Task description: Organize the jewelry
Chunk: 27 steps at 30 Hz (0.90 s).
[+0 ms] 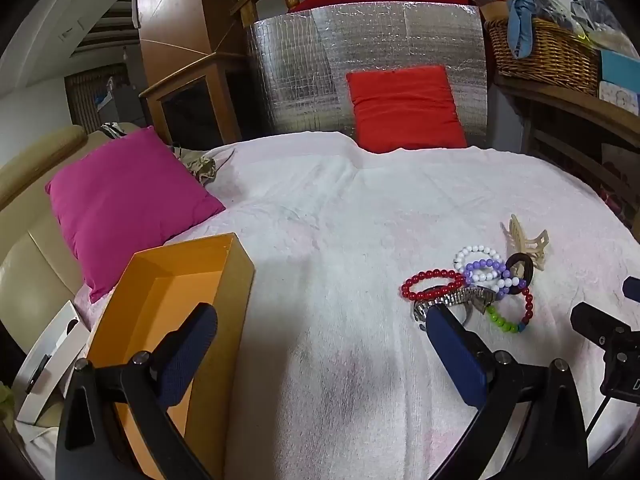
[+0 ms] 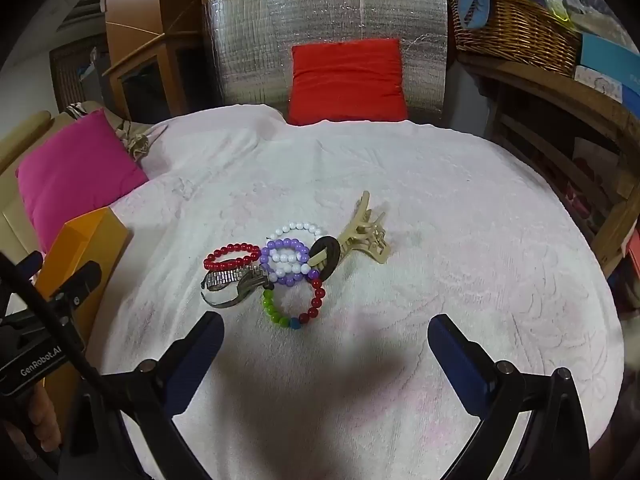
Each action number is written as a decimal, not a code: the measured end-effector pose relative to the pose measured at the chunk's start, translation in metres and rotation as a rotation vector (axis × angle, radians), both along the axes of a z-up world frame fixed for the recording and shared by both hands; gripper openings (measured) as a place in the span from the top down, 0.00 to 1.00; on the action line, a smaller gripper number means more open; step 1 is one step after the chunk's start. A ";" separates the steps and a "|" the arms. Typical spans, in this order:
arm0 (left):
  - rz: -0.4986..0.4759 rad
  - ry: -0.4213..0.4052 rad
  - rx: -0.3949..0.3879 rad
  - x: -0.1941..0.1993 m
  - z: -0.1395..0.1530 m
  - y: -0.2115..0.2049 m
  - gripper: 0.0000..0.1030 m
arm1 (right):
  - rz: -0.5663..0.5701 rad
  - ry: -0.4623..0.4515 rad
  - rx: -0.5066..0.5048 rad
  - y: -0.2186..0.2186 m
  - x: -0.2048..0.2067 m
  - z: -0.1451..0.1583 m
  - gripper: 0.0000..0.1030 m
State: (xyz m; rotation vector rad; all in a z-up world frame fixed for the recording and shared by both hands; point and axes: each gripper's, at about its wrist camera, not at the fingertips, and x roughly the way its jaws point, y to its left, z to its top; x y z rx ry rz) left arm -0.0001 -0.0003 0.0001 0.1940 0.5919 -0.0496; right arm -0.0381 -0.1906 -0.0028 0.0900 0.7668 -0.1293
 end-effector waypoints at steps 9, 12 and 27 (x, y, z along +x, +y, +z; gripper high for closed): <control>0.011 0.002 -0.006 -0.005 -0.009 0.006 0.00 | -0.008 0.008 0.010 -0.001 0.003 -0.007 0.00; 0.012 0.014 -0.014 -0.002 -0.007 0.012 0.00 | -0.006 0.005 0.006 0.003 0.003 -0.007 0.00; 0.028 0.044 -0.014 0.002 -0.005 0.011 0.00 | 0.014 0.002 -0.006 0.013 0.005 -0.010 0.00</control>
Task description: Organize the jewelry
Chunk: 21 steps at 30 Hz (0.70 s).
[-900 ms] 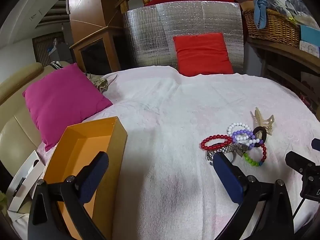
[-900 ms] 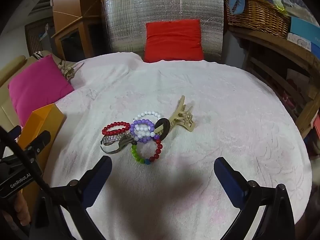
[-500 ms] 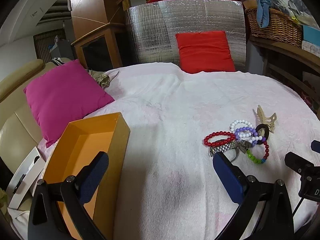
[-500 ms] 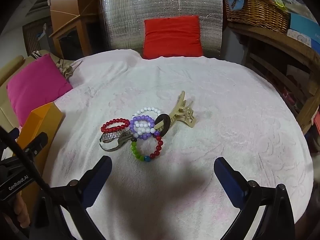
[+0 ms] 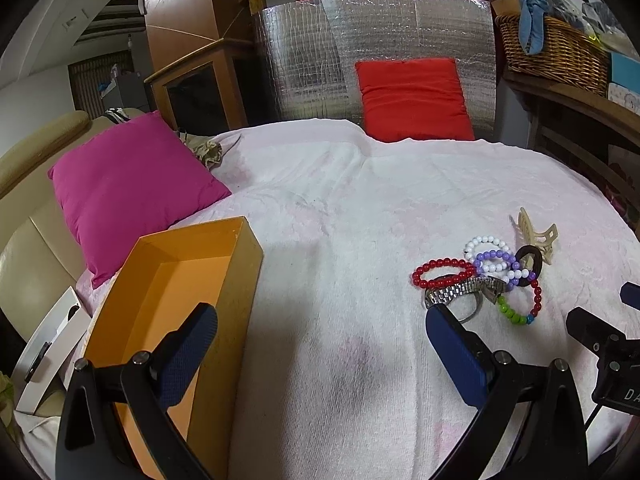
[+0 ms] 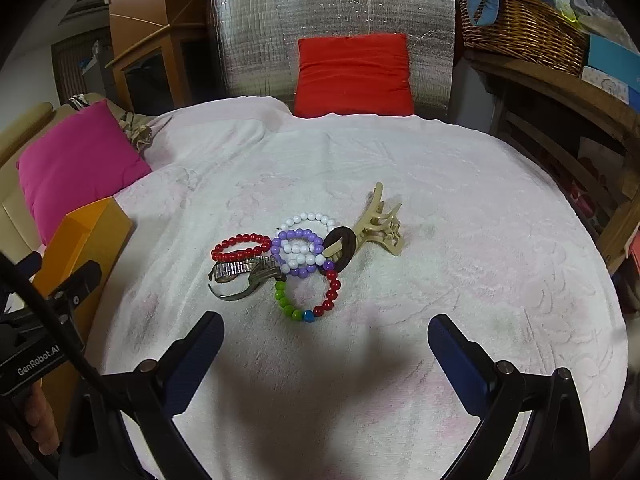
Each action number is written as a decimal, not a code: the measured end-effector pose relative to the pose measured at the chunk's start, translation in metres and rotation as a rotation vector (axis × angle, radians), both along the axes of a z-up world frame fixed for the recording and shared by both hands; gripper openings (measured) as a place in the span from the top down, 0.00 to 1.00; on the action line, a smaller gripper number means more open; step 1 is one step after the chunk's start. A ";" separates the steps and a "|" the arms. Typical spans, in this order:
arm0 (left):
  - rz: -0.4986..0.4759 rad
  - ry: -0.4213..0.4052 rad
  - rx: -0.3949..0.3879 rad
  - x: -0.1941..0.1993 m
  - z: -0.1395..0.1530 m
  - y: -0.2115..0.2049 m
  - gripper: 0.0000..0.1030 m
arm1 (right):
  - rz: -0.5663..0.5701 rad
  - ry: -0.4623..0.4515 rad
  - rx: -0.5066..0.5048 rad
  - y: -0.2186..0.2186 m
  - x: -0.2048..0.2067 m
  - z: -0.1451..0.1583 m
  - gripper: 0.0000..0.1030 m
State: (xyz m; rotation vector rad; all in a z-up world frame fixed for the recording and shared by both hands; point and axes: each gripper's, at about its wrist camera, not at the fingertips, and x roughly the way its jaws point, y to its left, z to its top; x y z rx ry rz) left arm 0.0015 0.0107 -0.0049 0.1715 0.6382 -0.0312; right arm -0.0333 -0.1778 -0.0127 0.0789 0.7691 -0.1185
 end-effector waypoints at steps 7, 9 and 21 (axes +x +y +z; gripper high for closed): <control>0.000 0.000 -0.002 0.000 0.000 0.000 0.00 | 0.005 -0.001 0.006 0.000 -0.001 0.000 0.00; -0.002 -0.004 0.003 -0.001 0.000 -0.001 0.00 | 0.006 -0.002 0.005 0.000 -0.001 0.001 0.00; -0.004 -0.005 0.007 0.000 0.000 -0.002 0.00 | 0.006 -0.002 0.009 -0.001 -0.001 0.000 0.00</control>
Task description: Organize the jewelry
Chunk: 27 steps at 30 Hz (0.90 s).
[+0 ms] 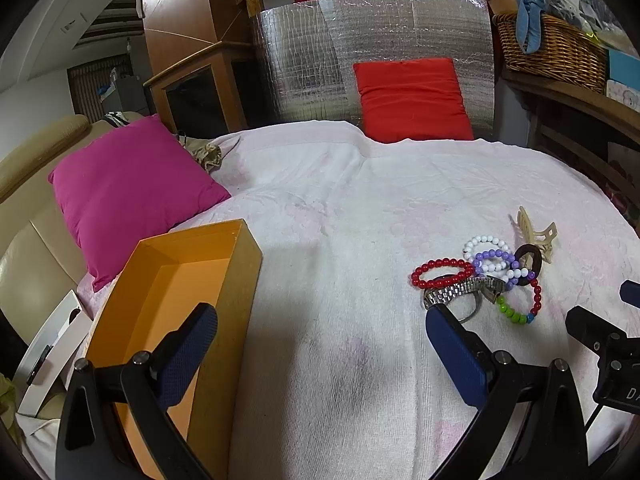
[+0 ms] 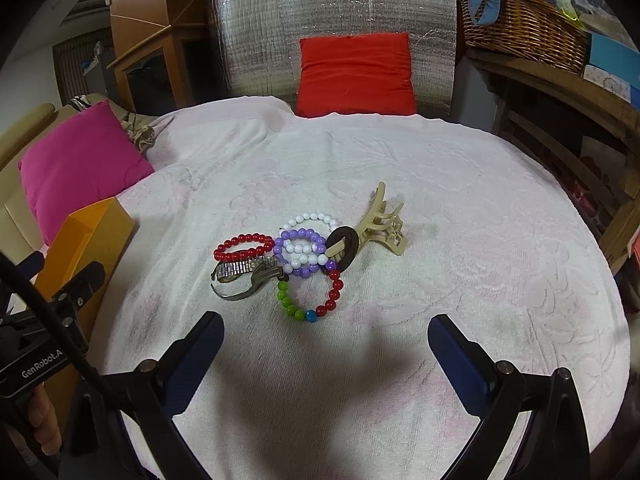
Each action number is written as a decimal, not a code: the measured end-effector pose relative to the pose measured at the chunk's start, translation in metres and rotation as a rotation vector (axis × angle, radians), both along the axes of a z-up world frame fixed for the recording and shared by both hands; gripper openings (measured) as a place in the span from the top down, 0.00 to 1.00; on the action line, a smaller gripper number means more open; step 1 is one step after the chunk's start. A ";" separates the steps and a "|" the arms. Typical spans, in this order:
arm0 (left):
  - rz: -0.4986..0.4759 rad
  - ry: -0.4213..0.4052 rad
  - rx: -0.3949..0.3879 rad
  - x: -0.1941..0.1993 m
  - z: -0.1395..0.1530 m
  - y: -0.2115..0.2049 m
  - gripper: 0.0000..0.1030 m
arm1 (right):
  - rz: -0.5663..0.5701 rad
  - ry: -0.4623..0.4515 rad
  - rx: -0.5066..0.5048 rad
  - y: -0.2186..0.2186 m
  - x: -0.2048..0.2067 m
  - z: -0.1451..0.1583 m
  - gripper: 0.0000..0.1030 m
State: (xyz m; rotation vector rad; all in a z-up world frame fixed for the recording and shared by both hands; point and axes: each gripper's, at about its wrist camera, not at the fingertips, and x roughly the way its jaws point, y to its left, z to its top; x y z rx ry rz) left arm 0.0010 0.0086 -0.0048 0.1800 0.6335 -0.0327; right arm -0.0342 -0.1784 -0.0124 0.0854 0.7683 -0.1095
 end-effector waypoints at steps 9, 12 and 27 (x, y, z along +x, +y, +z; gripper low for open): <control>0.002 0.002 0.003 0.000 -0.001 0.000 0.00 | -0.001 -0.001 0.004 0.000 -0.001 0.000 0.00; 0.002 0.001 0.005 0.000 -0.001 0.000 0.00 | -0.001 -0.002 0.007 -0.001 -0.001 0.000 0.00; 0.001 0.003 0.007 0.000 -0.002 0.000 0.00 | 0.004 -0.016 0.014 0.000 -0.003 0.004 0.00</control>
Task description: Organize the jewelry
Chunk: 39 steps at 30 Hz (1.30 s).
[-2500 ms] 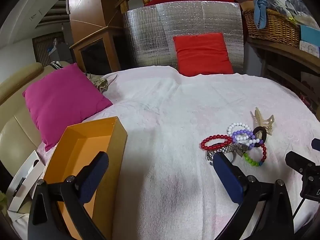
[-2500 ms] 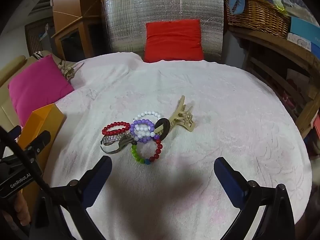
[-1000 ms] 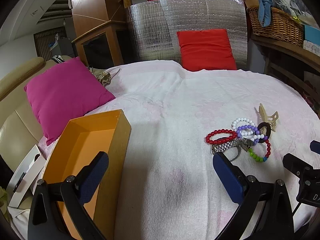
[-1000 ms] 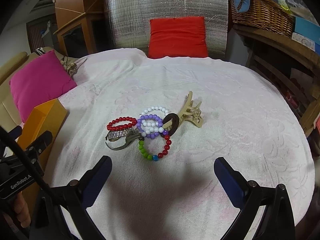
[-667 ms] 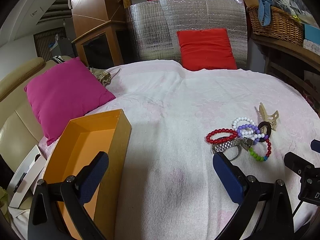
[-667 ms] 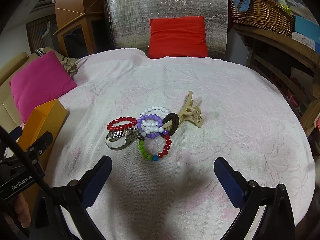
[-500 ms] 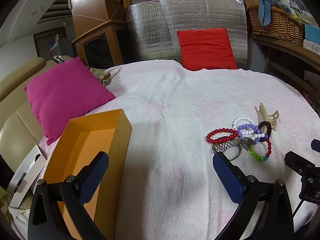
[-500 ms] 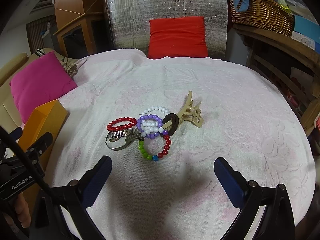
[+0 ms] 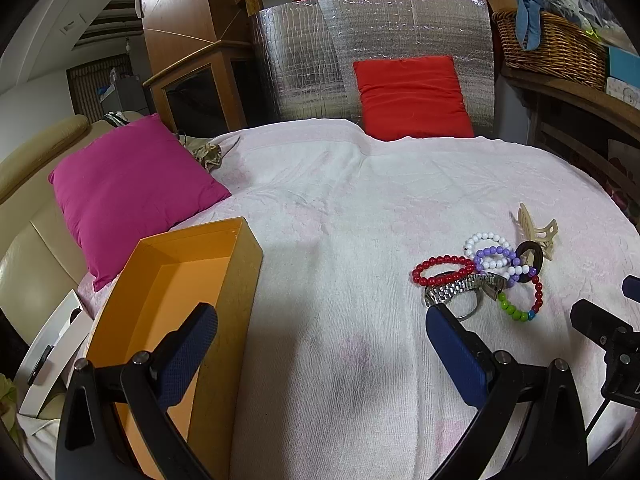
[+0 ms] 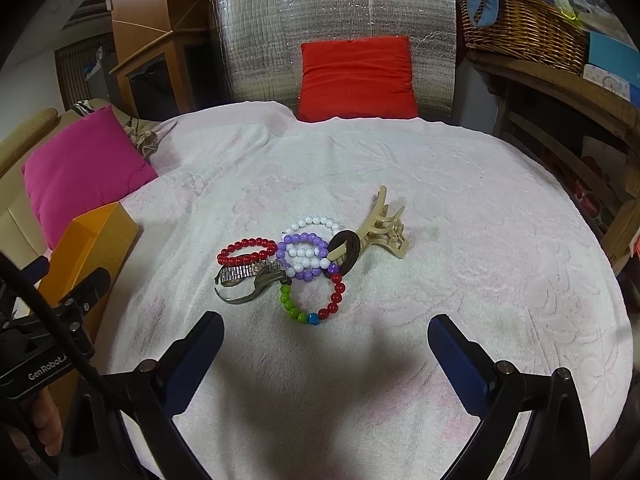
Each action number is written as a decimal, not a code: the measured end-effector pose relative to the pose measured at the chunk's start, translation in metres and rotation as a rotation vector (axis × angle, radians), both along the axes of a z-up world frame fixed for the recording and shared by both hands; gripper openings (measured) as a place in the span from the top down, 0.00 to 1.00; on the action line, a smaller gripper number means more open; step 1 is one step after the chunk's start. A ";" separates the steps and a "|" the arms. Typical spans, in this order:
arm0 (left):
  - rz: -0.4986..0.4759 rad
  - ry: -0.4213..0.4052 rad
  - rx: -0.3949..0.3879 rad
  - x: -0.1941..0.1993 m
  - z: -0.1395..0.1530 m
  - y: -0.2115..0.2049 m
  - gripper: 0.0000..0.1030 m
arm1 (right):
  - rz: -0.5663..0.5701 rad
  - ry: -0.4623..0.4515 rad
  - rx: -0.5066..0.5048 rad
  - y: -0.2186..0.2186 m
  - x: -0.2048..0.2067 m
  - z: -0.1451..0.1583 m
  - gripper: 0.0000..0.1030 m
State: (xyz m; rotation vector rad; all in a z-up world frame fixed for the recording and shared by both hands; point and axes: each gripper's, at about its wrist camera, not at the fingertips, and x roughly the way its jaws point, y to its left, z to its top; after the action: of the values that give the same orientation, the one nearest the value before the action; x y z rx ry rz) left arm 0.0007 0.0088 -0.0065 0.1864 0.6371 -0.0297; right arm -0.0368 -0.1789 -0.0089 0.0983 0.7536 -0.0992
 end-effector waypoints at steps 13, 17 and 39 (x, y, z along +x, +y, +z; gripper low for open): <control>0.002 0.025 0.009 0.009 -0.005 0.002 0.00 | 0.021 -0.007 0.022 -0.012 0.011 -0.003 0.10; -0.019 0.086 -0.029 0.024 -0.012 0.006 0.00 | 0.043 0.048 0.073 -0.028 0.028 -0.014 0.27; -0.191 0.153 -0.066 0.045 -0.024 -0.019 0.00 | 0.098 0.243 0.162 -0.037 0.082 -0.061 0.90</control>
State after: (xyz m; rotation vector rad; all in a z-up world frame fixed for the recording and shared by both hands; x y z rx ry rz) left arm 0.0455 -0.0105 -0.0301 0.1822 0.7676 -0.2505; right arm 0.0457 -0.2158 -0.0701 0.2063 1.0075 0.0444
